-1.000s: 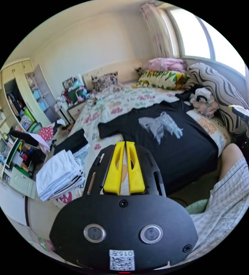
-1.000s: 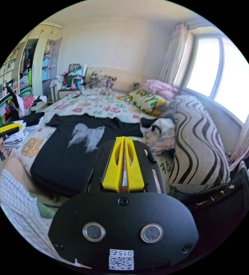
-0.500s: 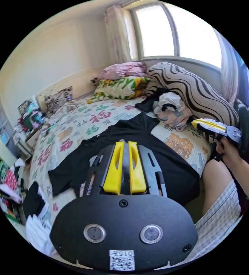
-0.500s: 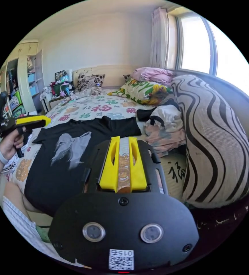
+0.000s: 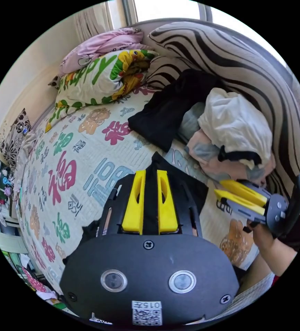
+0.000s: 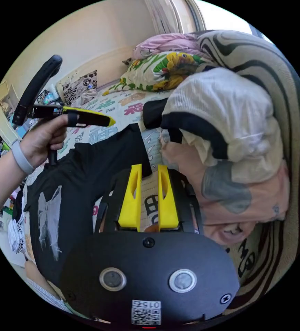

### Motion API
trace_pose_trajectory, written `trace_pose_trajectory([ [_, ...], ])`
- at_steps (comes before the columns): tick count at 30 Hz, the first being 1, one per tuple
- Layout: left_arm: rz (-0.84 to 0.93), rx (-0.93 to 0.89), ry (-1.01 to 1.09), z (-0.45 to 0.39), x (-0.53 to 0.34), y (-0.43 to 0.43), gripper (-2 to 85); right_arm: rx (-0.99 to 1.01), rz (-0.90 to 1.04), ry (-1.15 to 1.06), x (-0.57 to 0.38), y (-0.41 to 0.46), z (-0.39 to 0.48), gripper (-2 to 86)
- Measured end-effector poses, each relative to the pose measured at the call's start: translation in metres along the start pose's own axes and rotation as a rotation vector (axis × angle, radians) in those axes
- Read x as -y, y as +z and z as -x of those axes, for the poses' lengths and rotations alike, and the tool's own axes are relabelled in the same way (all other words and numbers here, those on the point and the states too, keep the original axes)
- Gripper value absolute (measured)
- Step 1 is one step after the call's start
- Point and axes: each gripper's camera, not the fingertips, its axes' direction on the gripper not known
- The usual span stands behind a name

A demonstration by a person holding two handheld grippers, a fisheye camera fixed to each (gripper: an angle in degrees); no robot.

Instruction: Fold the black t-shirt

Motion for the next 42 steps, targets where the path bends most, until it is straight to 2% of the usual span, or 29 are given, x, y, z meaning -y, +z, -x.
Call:
trace_pose_trajectory([
  [5, 0.044, -0.027, 0.005, 0.014, 0.033, 0.056, 5.7, 0.089, 0.072, -0.014, 0.024, 0.021, -0.014, 1.1],
  [8, 0.071, -0.067, -0.014, 0.031, 0.038, 0.076, 1.9, 0.098, 0.069, -0.036, 0.036, 0.018, -0.018, -0.4],
  [12, -0.059, -0.204, -0.081, 0.076, 0.024, 0.059, 0.0, 0.081, 0.023, -0.071, 0.046, 0.003, -0.019, -0.8],
  [16, -0.254, -0.295, -0.134, 0.137, -0.029, 0.003, -0.2, 0.099, -0.065, -0.145, 0.055, -0.031, -0.006, -0.9],
  [19, -0.339, -0.33, -0.19, 0.183, -0.099, -0.031, -0.3, 0.208, -0.096, -0.234, 0.059, -0.056, 0.016, -0.9],
  [23, -0.35, -0.328, -0.291, 0.225, -0.192, -0.045, -0.4, 0.323, -0.043, -0.412, 0.047, -0.067, 0.07, -0.9],
  [28, -0.279, -0.289, -0.421, 0.255, -0.291, -0.029, -0.5, 0.347, 0.105, -0.515, 0.026, -0.04, 0.119, -0.9],
  [35, -0.243, -0.275, -0.515, 0.277, -0.339, -0.02, -0.1, 0.305, 0.282, -0.599, 0.019, -0.018, 0.143, -0.9],
  [38, -0.268, -0.216, -0.553, 0.286, -0.352, -0.034, 0.2, 0.304, 0.264, -0.605, 0.026, -0.026, 0.138, -0.9],
  [42, -0.4, -0.187, -0.539, 0.292, -0.348, -0.062, 1.1, 0.249, 0.178, -0.559, 0.051, -0.025, 0.131, -0.6],
])
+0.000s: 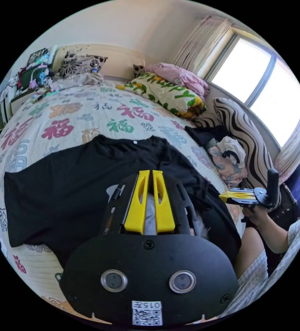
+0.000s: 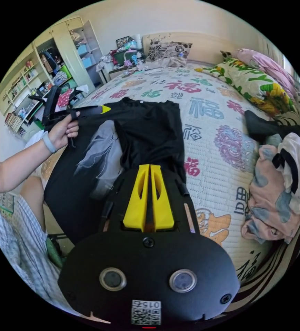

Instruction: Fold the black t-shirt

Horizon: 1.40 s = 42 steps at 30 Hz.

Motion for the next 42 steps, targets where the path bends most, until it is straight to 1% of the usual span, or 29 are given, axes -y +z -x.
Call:
trace_pose_trajectory([
  [2, 0.028, -0.038, 0.046, -0.009, 0.01, 0.009, 2.2, 0.022, -0.038, 0.028, 0.021, 0.004, -0.01, -0.5],
  [4, 0.128, -0.066, 0.107, -0.017, 0.018, 0.034, 3.3, 0.056, -0.069, 0.034, 0.034, 0.011, -0.01, -0.5],
  [6, 0.208, -0.048, 0.115, -0.014, 0.017, 0.052, 3.4, 0.128, -0.022, -0.001, 0.046, 0.027, -0.004, -0.6],
  [7, 0.262, -0.034, 0.113, -0.01, 0.016, 0.058, 3.0, 0.178, 0.059, -0.033, 0.051, 0.041, 0.002, -0.7],
  [8, 0.28, -0.027, 0.114, -0.008, 0.016, 0.058, 2.8, 0.22, 0.134, -0.073, 0.052, 0.053, 0.009, -0.8],
  [10, 0.294, 0.008, 0.129, 0.003, 0.012, 0.046, 1.4, 0.273, 0.175, -0.136, 0.048, 0.059, 0.019, -0.8],
  [12, 0.269, 0.084, 0.121, 0.012, 0.013, 0.032, 1.0, 0.263, 0.153, -0.122, 0.043, 0.056, 0.018, -0.7],
  [14, 0.216, 0.106, 0.122, 0.017, 0.023, 0.02, 1.6, 0.209, 0.072, 0.005, 0.043, 0.047, -0.003, 0.1],
  [15, 0.193, 0.077, 0.123, 0.019, 0.035, 0.02, 2.5, 0.19, 0.049, 0.039, 0.045, 0.045, -0.01, 0.5],
  [17, 0.192, 0.011, 0.115, 0.021, 0.056, 0.032, 4.9, 0.061, -0.026, 0.128, 0.054, 0.041, -0.032, 2.9],
  [19, 0.215, -0.053, 0.097, 0.021, 0.083, 0.062, 6.0, -0.016, -0.046, 0.135, 0.066, 0.043, -0.039, 5.5],
  [21, 0.232, -0.071, 0.081, 0.02, 0.1, 0.086, 6.3, -0.034, -0.022, 0.101, 0.08, 0.054, -0.041, 5.9],
  [23, 0.282, -0.078, 0.046, 0.022, 0.111, 0.112, 6.1, -0.024, 0.08, 0.087, 0.095, 0.077, -0.044, 4.8],
  [25, 0.365, -0.093, 0.02, 0.027, 0.12, 0.14, 4.6, -0.01, 0.077, 0.098, 0.098, 0.084, -0.047, 2.7],
  [26, 0.365, -0.097, 0.013, 0.029, 0.122, 0.143, 4.0, 0.009, 0.05, 0.147, 0.1, 0.083, -0.053, 0.8],
  [29, 0.285, -0.159, -0.02, 0.034, 0.134, 0.141, 2.3, 0.002, -0.027, 0.252, 0.098, 0.08, -0.07, -0.4],
  [32, 0.314, -0.145, 0.0, 0.031, 0.14, 0.147, 2.3, 0.026, -0.023, 0.288, 0.102, 0.091, -0.078, -0.7],
  [35, 0.317, -0.118, 0.016, 0.033, 0.139, 0.14, 4.3, 0.006, -0.014, 0.266, 0.111, 0.098, -0.071, -0.7],
  [37, 0.267, -0.083, 0.001, 0.04, 0.136, 0.116, 6.2, -0.039, -0.012, 0.273, 0.114, 0.099, -0.067, -0.6],
  [39, 0.197, -0.067, 0.026, 0.042, 0.13, 0.084, 6.2, -0.088, -0.033, 0.268, 0.115, 0.095, -0.06, -0.6],
  [42, 0.18, -0.141, 0.071, 0.038, 0.106, 0.037, 6.6, -0.038, -0.091, 0.196, 0.124, 0.089, -0.038, -0.6],
])
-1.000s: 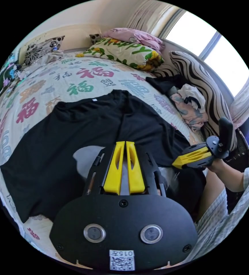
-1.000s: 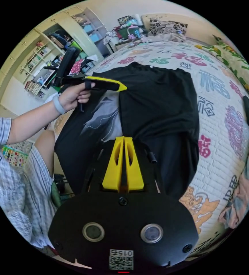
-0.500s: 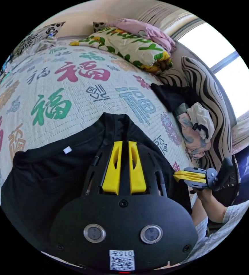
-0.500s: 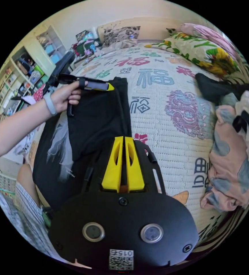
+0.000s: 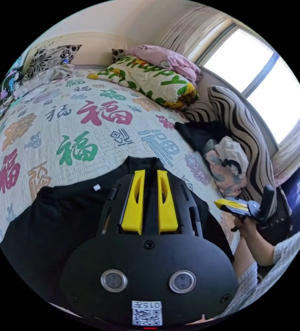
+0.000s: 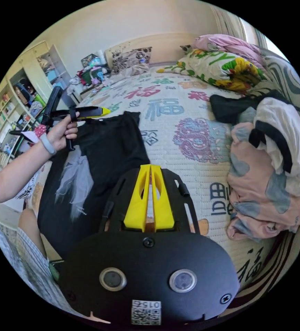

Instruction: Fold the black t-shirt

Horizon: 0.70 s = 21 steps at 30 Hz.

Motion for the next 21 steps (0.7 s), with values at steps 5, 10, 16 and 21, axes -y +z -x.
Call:
trace_pose_trajectory([
  [5, 0.119, 0.056, 0.036, -0.01, -0.064, -0.021, 6.4, 0.208, 0.103, -0.178, 0.01, 0.043, 0.066, -0.7],
  [10, 0.114, 0.136, -0.009, 0.005, -0.104, -0.044, 2.5, 0.16, 0.194, -0.174, 0.003, 0.077, 0.094, -1.0],
  [16, 0.039, 0.121, -0.1, 0.025, -0.141, -0.095, 3.5, 0.141, 0.249, -0.113, -0.001, 0.075, 0.107, -0.8],
  [21, -0.162, 0.169, -0.268, 0.055, -0.208, -0.195, 6.0, 0.169, 0.239, -0.157, 0.012, 0.07, 0.148, -0.6],
])
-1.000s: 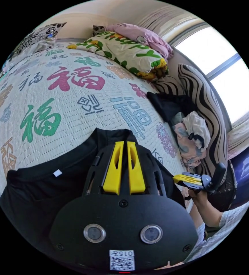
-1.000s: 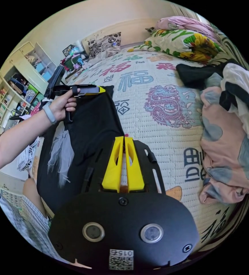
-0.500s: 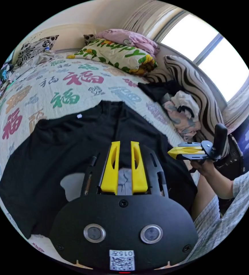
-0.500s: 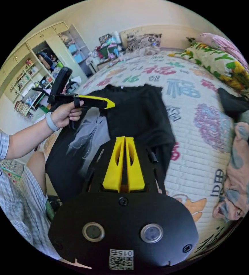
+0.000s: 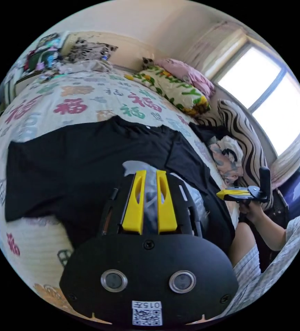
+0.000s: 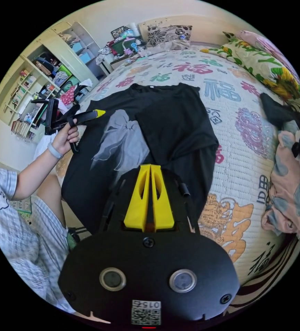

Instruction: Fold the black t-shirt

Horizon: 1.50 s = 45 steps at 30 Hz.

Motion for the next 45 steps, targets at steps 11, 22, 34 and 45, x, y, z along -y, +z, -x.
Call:
trace_pose_trajectory([
  [11, -0.172, 0.222, -0.341, 0.17, -0.092, -0.151, 9.4, 0.122, 0.015, -0.336, 0.189, 0.089, 0.193, 1.4],
  [22, -0.162, -0.037, -0.408, 0.225, -0.094, -0.152, 1.3, -0.122, 0.204, -0.429, 0.375, 0.247, 0.349, 8.0],
  [34, -0.154, -0.018, -0.376, 0.218, -0.096, -0.173, -0.3, -0.242, 0.312, -0.392, 0.437, 0.279, 0.372, -0.5],
  [45, -0.166, -0.095, -0.028, 0.094, -0.078, -0.188, -0.3, 0.164, 0.1, -0.224, 0.398, 0.105, 0.216, -1.0],
])
